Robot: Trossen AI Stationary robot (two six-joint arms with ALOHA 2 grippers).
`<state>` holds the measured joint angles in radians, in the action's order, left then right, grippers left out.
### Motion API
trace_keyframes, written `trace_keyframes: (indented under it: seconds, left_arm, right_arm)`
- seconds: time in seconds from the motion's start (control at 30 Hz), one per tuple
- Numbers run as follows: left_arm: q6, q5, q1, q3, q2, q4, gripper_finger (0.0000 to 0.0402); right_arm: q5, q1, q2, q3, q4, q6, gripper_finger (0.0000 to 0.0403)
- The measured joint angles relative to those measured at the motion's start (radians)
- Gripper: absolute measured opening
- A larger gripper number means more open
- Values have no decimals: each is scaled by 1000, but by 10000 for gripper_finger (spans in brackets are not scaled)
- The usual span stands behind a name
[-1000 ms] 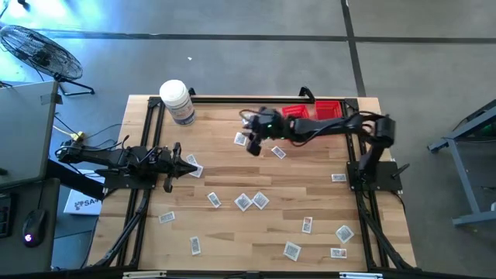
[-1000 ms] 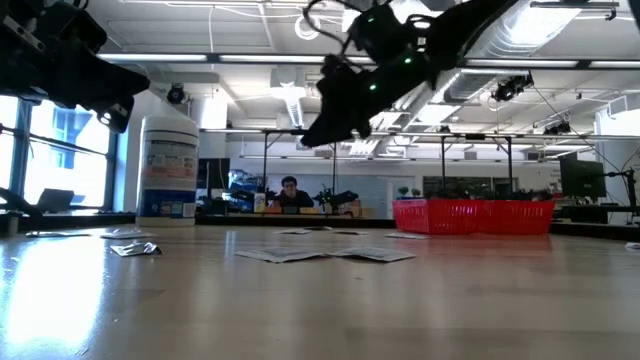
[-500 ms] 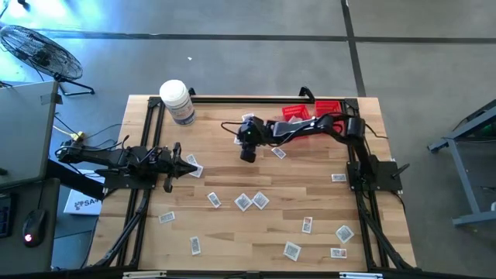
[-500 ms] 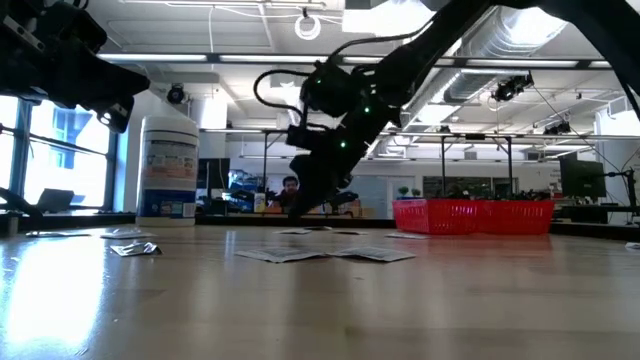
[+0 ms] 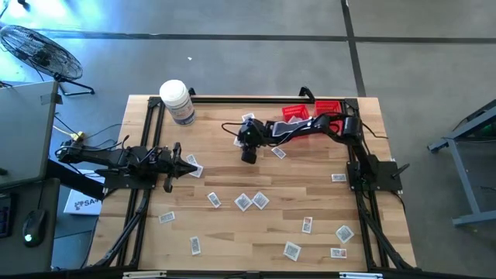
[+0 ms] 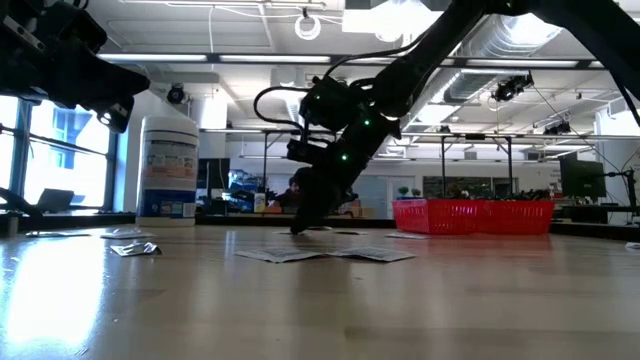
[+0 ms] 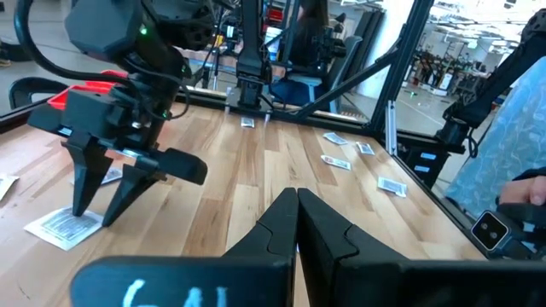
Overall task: Pick & Place First Aid Supplies
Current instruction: Put the towelette pack into the left red bin
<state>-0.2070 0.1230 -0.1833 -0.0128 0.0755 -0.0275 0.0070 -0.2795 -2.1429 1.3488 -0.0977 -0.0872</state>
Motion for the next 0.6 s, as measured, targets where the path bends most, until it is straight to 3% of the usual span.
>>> trace_keyframes:
  seconds: [0.43,0.6]
  left_arm:
    - [0,0,0,0,0,0,1]
    - [0,0,0,0,0,0,1]
  right_arm:
    - [3,113,28,0,-92,44,150]
    - [63,157,28,0,-79,120,146]
